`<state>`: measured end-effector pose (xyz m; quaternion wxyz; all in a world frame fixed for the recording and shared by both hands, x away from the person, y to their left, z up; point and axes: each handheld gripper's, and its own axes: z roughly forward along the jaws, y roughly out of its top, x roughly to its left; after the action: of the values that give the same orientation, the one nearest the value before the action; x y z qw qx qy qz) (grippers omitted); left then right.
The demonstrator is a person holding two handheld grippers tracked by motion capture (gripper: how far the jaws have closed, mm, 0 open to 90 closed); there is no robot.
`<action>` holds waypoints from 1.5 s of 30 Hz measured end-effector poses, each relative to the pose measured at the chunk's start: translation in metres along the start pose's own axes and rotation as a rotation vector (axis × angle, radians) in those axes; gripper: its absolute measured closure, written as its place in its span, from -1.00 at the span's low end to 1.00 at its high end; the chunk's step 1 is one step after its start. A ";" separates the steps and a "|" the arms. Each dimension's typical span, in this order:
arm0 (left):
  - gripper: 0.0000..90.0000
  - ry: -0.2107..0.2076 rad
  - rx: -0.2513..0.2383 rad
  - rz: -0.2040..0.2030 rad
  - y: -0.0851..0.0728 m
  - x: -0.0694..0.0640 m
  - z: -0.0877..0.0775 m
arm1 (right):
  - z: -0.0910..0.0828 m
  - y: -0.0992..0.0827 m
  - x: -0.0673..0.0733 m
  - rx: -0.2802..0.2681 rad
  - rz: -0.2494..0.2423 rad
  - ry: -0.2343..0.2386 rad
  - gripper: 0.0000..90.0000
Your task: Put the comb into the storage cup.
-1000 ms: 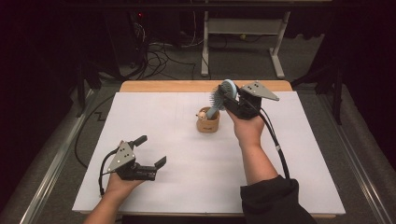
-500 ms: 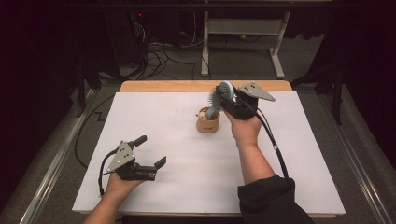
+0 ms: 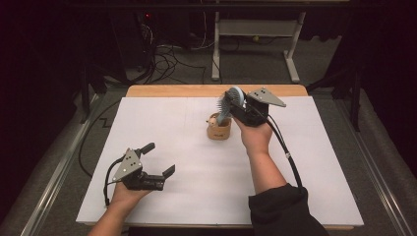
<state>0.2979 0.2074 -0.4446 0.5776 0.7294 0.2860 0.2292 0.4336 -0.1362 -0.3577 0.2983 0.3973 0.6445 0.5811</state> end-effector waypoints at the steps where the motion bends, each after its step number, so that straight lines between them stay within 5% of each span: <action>1: -1.00 0.000 0.000 0.000 0.000 0.000 0.000 | 0.000 0.000 0.000 -0.001 0.000 0.000 0.25; 45: -1.00 -0.009 0.009 -0.006 -0.001 0.000 0.001 | 0.000 -0.001 -0.008 0.058 0.022 -0.048 -0.06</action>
<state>0.2985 0.2069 -0.4455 0.5763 0.7322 0.2864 0.2228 0.4377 -0.1427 -0.3595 0.2956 0.4266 0.6495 0.5557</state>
